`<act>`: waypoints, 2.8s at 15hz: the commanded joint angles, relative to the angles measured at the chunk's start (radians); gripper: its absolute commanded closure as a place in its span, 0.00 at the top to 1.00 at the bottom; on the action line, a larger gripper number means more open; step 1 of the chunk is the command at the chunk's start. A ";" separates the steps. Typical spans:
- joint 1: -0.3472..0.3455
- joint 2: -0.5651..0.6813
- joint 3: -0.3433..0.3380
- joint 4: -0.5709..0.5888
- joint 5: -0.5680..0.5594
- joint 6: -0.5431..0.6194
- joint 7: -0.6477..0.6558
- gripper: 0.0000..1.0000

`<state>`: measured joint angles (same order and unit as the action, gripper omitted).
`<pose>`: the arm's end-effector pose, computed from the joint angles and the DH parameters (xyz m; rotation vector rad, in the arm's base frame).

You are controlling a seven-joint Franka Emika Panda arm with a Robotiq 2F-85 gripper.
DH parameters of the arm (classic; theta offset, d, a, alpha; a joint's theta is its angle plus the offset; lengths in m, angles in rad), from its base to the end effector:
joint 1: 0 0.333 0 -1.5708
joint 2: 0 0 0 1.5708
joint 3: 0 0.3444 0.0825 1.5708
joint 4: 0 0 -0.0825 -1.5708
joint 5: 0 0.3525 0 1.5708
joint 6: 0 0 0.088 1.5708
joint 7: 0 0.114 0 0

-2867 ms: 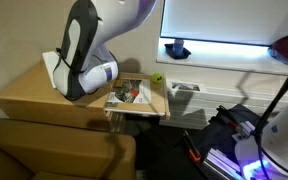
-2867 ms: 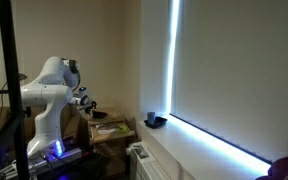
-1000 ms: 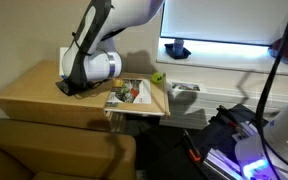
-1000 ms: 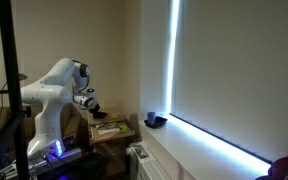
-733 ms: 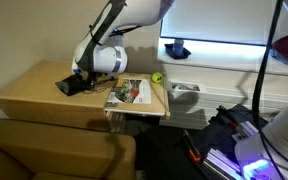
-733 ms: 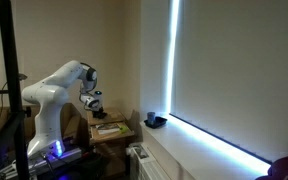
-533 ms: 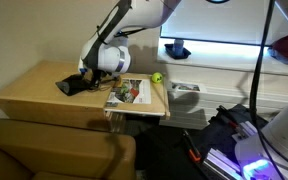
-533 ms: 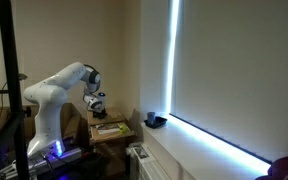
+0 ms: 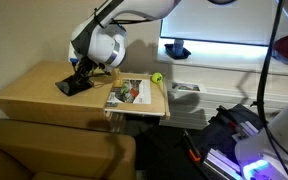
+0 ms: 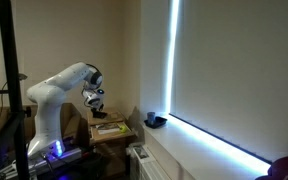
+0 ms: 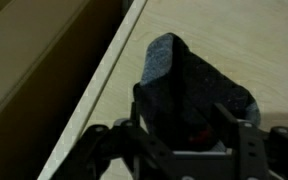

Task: Move the black sock to the open drawer

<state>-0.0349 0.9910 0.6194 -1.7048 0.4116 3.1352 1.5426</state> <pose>0.6448 0.2785 0.1725 -1.5567 1.8803 0.3012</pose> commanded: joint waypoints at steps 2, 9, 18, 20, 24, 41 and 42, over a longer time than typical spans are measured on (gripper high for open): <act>0.054 -0.005 -0.061 0.011 0.069 -0.015 -0.032 0.86; 0.063 -0.008 -0.023 -0.002 0.074 0.013 -0.078 1.00; 0.361 0.136 -0.308 0.332 0.018 -0.094 0.109 0.40; 0.430 0.198 -0.368 0.450 0.001 -0.135 0.176 0.26; 0.532 0.297 -0.506 0.648 -0.004 -0.283 0.348 0.02; 0.403 0.093 -0.559 0.792 -0.162 -1.277 0.634 0.01; 0.398 0.096 -0.558 0.804 -0.162 -1.299 0.644 0.01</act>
<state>0.3934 1.0742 0.0288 -0.9503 0.2657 1.9191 2.1543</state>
